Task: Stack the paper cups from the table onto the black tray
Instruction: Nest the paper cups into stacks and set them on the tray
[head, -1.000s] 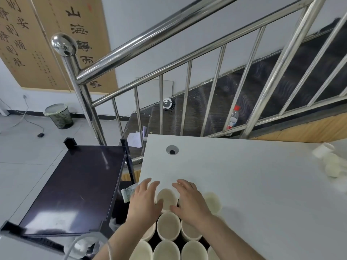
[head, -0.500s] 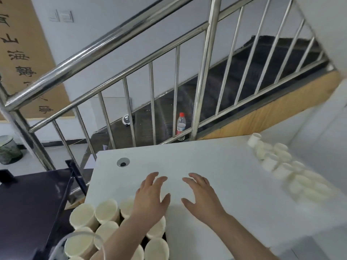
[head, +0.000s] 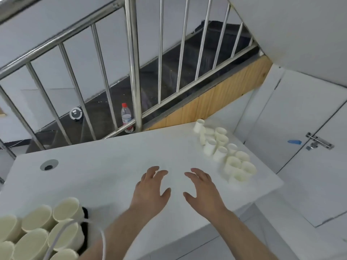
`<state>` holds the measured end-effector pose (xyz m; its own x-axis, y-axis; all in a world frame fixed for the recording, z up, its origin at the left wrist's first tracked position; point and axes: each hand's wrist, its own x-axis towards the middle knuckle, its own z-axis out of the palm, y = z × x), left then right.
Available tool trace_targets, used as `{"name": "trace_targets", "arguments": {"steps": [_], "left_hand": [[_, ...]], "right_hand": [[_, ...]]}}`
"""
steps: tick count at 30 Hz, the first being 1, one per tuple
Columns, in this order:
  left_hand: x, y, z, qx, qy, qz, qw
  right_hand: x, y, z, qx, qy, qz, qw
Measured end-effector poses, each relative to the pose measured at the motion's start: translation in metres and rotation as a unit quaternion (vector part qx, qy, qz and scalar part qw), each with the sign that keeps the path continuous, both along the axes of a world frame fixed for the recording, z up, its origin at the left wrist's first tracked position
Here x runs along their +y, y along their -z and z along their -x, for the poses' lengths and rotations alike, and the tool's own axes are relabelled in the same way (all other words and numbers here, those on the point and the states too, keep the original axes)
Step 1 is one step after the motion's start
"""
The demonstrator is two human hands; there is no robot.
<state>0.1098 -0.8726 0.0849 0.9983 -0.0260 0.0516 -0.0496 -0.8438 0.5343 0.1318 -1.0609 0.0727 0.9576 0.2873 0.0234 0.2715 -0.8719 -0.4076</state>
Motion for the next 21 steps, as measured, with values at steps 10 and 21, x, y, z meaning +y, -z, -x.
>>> {"name": "trace_targets", "arguments": {"steps": [10,21], "left_hand": [[-0.050,0.017,-0.099,0.006,0.003,0.031,1.000],[-0.061,0.029,-0.208,0.036,-0.019,0.040,0.998]], "right_hand": [[-0.054,0.012,-0.089,0.014,0.024,0.026,0.999],[-0.070,0.022,-0.215,0.044,0.034,0.045,0.997]]}}
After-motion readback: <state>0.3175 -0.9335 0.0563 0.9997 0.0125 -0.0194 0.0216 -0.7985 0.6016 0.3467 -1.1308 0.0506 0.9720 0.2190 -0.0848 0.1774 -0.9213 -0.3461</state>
